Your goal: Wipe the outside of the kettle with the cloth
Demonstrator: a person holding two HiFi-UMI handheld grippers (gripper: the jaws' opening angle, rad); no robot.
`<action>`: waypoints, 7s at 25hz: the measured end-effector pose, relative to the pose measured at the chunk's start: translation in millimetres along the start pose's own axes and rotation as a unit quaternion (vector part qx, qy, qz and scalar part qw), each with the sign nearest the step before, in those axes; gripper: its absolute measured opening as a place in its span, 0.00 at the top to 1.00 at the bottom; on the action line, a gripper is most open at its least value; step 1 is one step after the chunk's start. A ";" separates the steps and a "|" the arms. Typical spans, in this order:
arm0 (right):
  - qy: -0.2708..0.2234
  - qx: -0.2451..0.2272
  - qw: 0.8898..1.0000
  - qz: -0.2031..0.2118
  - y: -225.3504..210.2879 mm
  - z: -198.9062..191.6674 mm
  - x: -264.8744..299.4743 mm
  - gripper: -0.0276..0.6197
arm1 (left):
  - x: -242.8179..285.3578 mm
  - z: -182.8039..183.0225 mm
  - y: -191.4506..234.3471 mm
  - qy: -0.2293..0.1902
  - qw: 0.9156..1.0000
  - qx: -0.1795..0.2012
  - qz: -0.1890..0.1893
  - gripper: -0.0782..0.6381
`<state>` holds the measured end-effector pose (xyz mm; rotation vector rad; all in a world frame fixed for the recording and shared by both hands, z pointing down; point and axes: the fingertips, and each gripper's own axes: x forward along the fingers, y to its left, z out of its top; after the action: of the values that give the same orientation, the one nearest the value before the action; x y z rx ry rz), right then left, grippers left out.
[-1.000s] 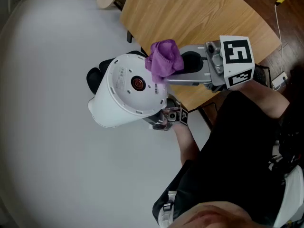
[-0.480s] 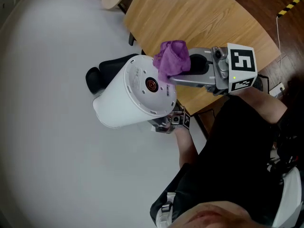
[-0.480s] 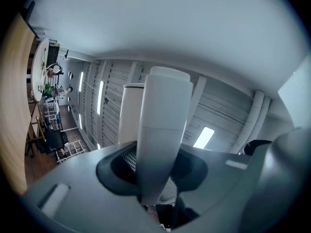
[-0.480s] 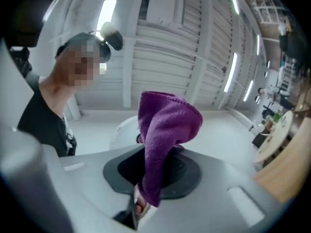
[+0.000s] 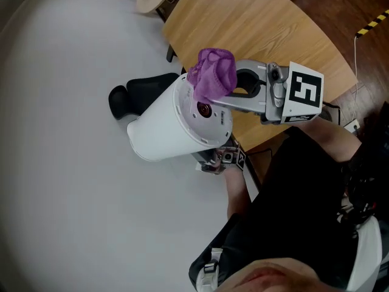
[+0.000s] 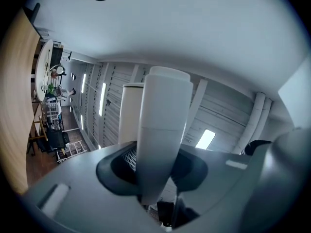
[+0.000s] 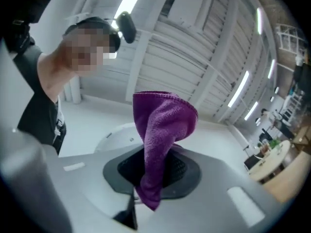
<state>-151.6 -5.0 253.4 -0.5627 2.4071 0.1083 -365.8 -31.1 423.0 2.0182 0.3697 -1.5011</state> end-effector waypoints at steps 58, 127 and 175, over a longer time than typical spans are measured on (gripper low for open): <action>0.009 0.068 0.985 0.156 90.7 -18.4 -21.5 0.86 | 18.4 13.4 -7.9 -0.074 0.996 0.024 -0.054 0.82; 0.171 0.239 0.949 -0.115 -70.3 -127.0 -95.0 0.86 | -14.1 12.5 9.1 0.047 0.985 0.131 0.105 0.82; 0.055 0.446 0.808 -0.382 -192.5 -506.6 -121.0 0.88 | -303.2 196.7 225.4 0.570 0.719 0.323 0.234 0.67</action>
<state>-282.5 -244.4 737.0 -0.9995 1.8264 -1.3460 -493.9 -290.3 735.8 3.0846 -0.2826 0.1574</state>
